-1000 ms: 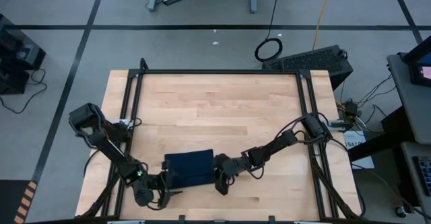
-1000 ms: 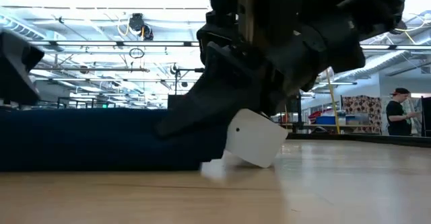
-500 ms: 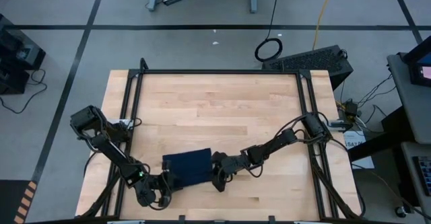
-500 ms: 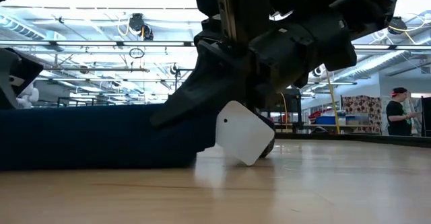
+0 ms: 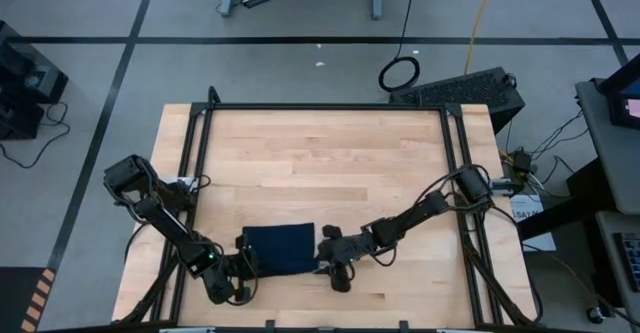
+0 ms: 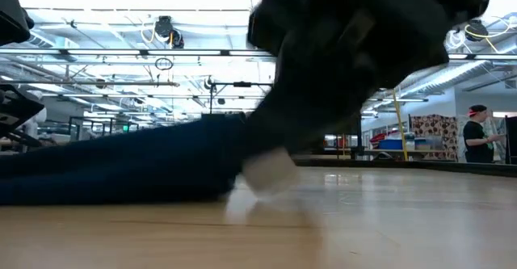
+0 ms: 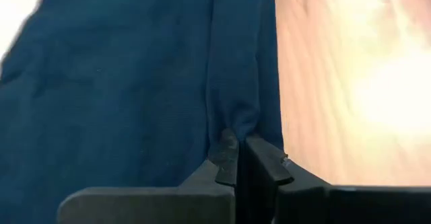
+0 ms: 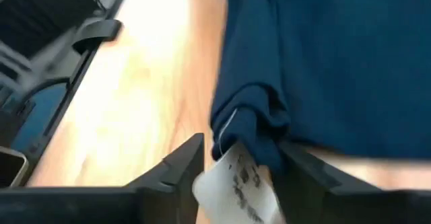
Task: Roll towel
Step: Roll the dark blue towel
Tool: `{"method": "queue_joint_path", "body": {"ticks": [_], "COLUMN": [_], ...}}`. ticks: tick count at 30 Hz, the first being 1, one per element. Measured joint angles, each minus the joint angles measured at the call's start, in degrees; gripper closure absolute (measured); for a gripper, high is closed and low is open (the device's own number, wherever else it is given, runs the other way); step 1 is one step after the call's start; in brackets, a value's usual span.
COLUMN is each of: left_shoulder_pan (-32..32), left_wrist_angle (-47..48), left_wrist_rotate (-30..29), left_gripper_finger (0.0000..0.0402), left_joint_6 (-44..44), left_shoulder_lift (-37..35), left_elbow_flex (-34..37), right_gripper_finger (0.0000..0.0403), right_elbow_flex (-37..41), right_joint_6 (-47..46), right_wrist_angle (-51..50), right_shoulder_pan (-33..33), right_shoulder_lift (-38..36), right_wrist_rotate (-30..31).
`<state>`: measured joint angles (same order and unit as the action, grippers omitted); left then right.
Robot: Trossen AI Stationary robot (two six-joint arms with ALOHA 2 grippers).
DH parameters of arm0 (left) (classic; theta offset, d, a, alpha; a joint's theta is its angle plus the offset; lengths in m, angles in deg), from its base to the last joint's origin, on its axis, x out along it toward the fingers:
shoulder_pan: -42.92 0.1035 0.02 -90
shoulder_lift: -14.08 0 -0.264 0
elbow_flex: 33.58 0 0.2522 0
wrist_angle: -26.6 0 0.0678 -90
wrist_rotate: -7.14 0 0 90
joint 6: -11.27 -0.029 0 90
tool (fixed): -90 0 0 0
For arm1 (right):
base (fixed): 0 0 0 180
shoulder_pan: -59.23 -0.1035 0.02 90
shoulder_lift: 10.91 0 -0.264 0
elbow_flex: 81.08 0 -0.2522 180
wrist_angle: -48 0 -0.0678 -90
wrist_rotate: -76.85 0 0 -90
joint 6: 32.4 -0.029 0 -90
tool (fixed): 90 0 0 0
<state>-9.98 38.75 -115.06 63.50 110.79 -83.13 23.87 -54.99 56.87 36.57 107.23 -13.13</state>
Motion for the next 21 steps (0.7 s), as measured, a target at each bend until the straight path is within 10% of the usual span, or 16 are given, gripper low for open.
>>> {"method": "queue_joint_path", "body": {"ticks": [5,11,21], "left_shoulder_pan": [-0.1,0.3,5.0], "left_wrist_angle": [-0.6,1.2,0.3], "left_wrist_rotate": [5.0,8.8,13.6], "left_gripper_finger": [0.0394,0.0391,0.039], "left_joint_6": [0.0,-0.6,-9.1], "left_shoulder_lift": [-2.8,-4.5,-4.5], "left_elbow_flex": [0.2,0.2,0.2], "right_gripper_finger": [0.0201,0.0194,0.0324], "right_elbow_flex": [-0.3,-0.3,-0.4], "right_joint_6": [19.5,21.7,4.2], "right_wrist_angle": [-0.5,0.9,4.2], "right_shoulder_pan": [-3.3,-3.9,4.1], "right_shoulder_lift": [-4.0,-4.9,2.8], "right_wrist_rotate": [10.6,15.0,12.4]}}
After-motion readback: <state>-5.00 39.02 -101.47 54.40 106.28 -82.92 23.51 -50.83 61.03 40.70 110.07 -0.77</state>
